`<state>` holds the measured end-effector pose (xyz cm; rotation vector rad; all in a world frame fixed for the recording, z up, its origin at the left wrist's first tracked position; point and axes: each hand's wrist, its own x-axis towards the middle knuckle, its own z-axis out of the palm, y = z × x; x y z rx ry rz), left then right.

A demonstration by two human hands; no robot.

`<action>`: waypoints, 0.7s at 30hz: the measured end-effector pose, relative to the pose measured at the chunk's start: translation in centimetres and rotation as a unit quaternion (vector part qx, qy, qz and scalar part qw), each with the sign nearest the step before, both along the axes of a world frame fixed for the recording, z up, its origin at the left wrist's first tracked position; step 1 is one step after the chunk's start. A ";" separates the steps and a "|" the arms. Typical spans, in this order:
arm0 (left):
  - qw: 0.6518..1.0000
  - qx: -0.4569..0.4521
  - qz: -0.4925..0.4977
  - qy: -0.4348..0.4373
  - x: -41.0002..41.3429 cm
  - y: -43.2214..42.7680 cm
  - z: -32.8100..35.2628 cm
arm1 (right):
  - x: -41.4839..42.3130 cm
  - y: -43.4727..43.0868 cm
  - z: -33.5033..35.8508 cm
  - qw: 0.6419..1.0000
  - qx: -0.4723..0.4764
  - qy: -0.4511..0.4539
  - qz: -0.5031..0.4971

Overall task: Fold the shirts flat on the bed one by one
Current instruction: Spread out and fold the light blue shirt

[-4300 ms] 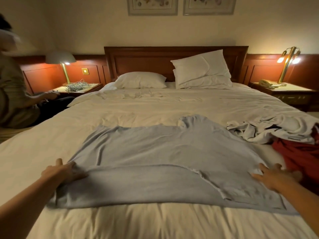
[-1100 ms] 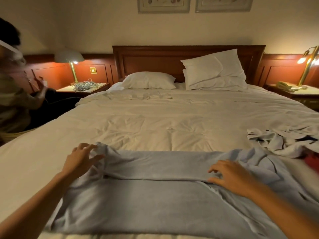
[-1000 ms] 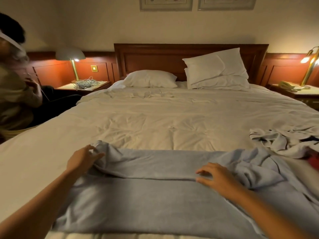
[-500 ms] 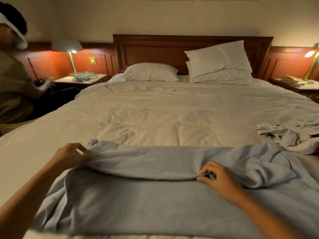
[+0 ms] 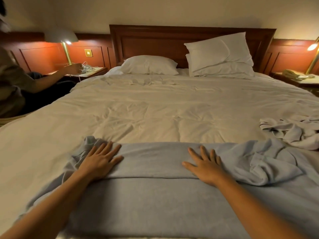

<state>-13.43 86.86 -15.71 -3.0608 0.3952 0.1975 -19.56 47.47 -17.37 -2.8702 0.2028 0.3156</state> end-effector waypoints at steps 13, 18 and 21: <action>0.987 -0.031 0.134 0.079 0.5 -6.4 3.0 | -6.2 -12.2 5.0 0.974 0.143 -0.172 0.028; 0.985 -0.162 0.064 0.006 -3.8 -19.2 1.1 | -8.0 -20.4 4.9 0.952 0.231 -0.151 -0.132; 0.963 -0.265 -0.041 -0.027 -6.8 -28.0 1.0 | -9.3 -22.0 4.6 0.954 0.218 -0.138 -0.152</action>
